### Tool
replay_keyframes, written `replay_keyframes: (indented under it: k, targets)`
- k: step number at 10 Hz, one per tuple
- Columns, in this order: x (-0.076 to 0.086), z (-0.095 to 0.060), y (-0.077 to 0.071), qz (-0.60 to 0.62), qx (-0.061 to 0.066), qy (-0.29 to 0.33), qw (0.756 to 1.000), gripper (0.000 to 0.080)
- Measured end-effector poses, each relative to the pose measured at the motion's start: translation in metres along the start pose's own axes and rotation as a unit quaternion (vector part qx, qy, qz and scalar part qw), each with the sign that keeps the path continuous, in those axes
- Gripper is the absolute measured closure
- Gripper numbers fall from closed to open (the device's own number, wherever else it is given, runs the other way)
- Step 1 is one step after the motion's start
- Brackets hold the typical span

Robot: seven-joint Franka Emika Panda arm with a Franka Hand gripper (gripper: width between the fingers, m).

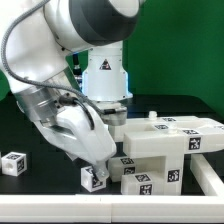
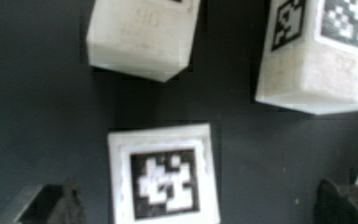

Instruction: Assemble chair

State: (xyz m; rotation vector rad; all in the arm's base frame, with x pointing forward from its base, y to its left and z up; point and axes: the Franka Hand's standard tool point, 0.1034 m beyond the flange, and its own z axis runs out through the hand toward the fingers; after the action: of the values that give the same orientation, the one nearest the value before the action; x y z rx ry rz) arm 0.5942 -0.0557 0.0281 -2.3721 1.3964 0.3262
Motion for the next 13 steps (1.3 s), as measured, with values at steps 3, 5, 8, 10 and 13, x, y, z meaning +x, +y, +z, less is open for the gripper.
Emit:
replay_keyframes:
  k: [3,5,8,10,13]
  targets:
    - [-0.002,0.004,0.01,0.023,-0.001,-0.029,0.999,0.015]
    - [-0.002,0.014,0.019,0.046,-0.005,-0.045,0.998,0.015]
    - [-0.006,0.021,0.02,0.049,-0.008,-0.043,0.998,0.015]
    - [-0.007,0.023,0.018,0.05,-0.009,-0.044,0.998,0.015]
    - [-0.006,0.023,0.019,0.051,-0.008,-0.044,0.998,0.0423]
